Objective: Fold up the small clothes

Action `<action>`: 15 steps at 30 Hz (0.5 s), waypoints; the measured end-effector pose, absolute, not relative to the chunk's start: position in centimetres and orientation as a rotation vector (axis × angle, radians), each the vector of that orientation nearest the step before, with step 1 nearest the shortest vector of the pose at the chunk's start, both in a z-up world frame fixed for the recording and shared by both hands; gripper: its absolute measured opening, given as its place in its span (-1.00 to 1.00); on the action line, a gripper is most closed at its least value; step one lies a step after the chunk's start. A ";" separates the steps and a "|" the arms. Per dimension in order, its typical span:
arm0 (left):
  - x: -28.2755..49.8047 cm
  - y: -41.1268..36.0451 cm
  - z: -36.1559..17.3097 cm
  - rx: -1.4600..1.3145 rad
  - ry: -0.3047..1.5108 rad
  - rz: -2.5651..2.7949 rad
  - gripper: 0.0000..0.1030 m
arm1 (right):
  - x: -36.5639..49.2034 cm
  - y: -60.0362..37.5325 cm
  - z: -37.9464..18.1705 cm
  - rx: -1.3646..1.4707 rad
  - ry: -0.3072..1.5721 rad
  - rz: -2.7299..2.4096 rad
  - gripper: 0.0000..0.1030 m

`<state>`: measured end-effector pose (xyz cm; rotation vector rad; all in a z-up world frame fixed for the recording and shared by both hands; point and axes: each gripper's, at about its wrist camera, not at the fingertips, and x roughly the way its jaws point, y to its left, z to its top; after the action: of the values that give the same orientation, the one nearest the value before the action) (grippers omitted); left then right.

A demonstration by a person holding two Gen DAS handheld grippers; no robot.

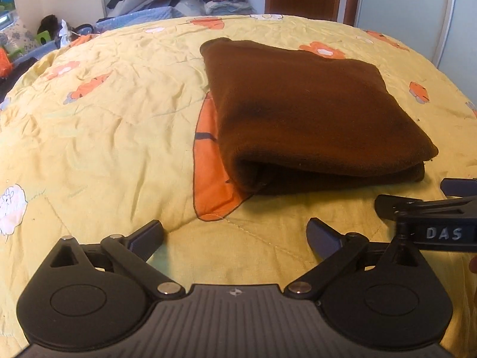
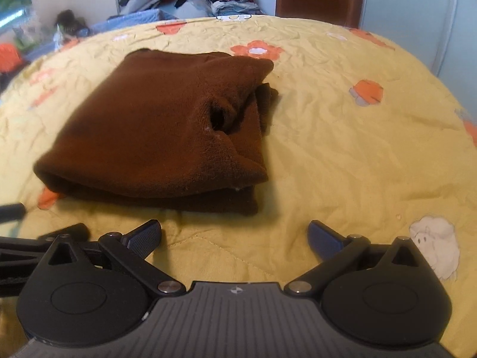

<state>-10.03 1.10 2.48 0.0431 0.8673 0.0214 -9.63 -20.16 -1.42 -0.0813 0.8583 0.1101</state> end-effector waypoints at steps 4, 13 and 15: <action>-10.2 1.0 2.3 0.049 0.856 0.017 1.00 | -9.9 -20.1 -1.6 -0.073 0.832 0.093 1.00; -9.8 1.1 2.6 0.056 0.877 0.002 1.00 | -10.0 -20.1 -1.4 -0.079 0.836 0.101 1.00; -9.7 1.1 2.6 0.059 0.881 0.001 1.00 | -10.0 -20.1 -1.4 -0.078 0.838 0.098 1.00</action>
<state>-9.73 1.09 2.56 0.0589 0.8810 0.0006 -10.03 -20.08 -1.43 -0.0784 0.8379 0.0983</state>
